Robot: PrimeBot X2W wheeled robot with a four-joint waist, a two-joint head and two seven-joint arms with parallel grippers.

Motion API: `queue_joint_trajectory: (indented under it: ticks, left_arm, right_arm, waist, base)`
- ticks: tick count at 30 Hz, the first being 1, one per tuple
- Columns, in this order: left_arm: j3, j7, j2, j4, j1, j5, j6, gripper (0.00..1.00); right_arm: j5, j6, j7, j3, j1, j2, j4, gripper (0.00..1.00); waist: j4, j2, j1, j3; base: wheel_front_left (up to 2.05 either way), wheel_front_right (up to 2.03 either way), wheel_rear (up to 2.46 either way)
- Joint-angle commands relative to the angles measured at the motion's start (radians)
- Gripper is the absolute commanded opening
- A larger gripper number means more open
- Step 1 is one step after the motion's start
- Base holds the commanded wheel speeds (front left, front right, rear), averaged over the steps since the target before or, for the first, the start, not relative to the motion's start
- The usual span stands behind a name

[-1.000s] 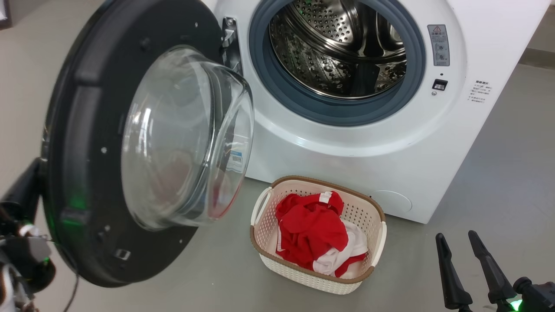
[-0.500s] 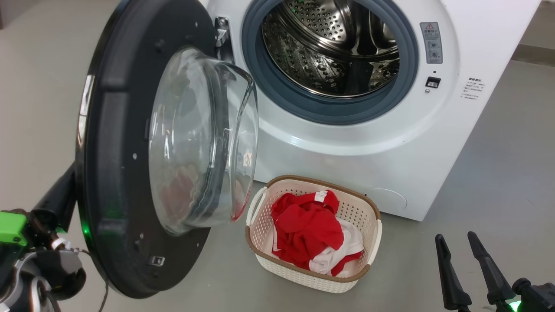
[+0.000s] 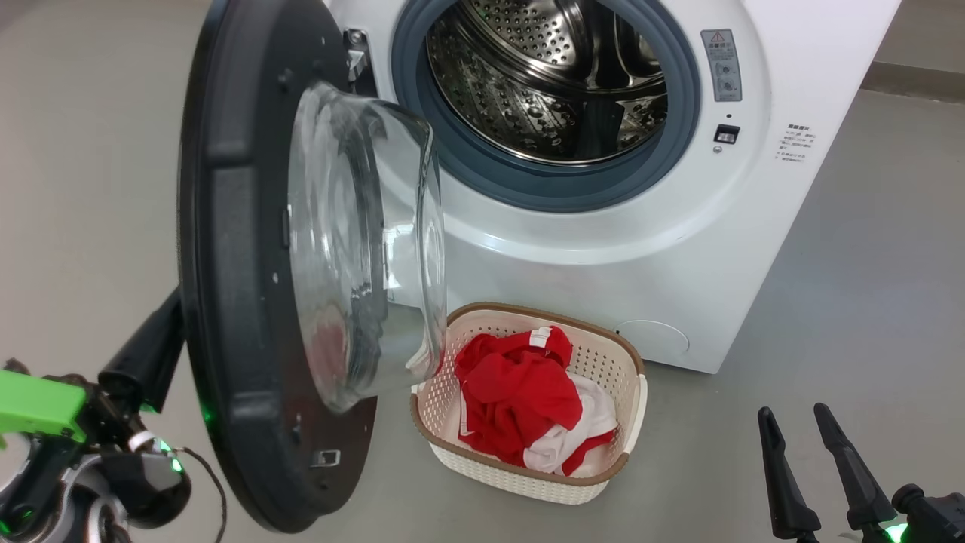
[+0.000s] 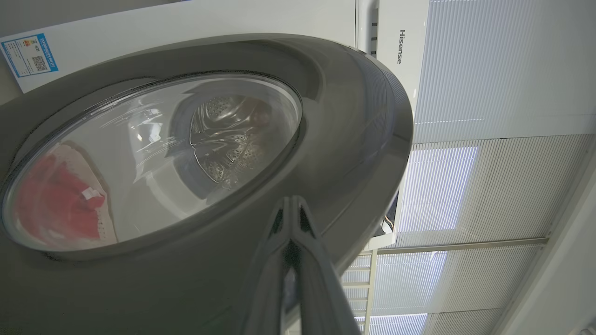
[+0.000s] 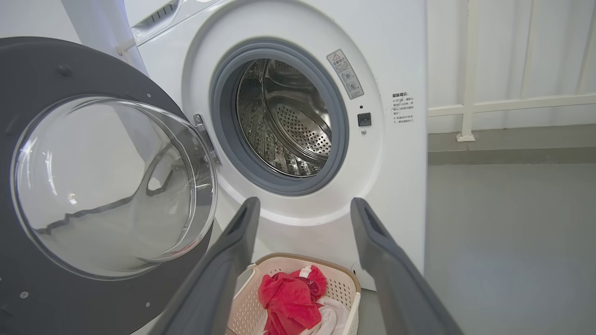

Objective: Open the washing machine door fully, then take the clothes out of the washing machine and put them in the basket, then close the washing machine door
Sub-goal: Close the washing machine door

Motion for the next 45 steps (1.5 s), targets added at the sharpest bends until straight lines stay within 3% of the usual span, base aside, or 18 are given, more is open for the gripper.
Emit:
queue_joint_trajectory:
  ticks: [1,21,35,45]
  left_arm:
    - [0.008,0.005,0.009,-0.039,-0.01,-0.011,0.002,0.0]
    - [-0.167,-0.088,0.007,-0.067,0.002,-0.146,-0.019,0.0]
    - [-0.264,-0.187,0.007,-0.019,-0.034,-0.197,-0.089,0.0]
    - [-0.326,-0.248,0.007,0.034,-0.087,-0.169,-0.145,0.0]
  right_arm:
    - [0.001,0.002,-0.011,0.024,-0.038,-0.01,-0.021,1.0]
    - [0.004,0.002,-0.013,0.028,-0.048,-0.01,-0.013,1.0]
    - [0.004,0.002,-0.01,0.028,-0.05,-0.01,-0.014,1.0]
    - [0.006,0.002,-0.015,0.027,-0.065,-0.01,-0.007,1.0]
  waist:
    - [-0.004,0.0,0.0,0.002]
    - [-0.068,0.0,0.0,0.008]
    - [-0.164,0.0,0.0,0.017]
    - [-0.206,0.0,0.0,0.043]
  base:
    - [0.0,0.0,0.0]
    - [0.0,0.0,0.0]
    - [0.0,0.0,0.0]
    - [0.0,0.0,0.0]
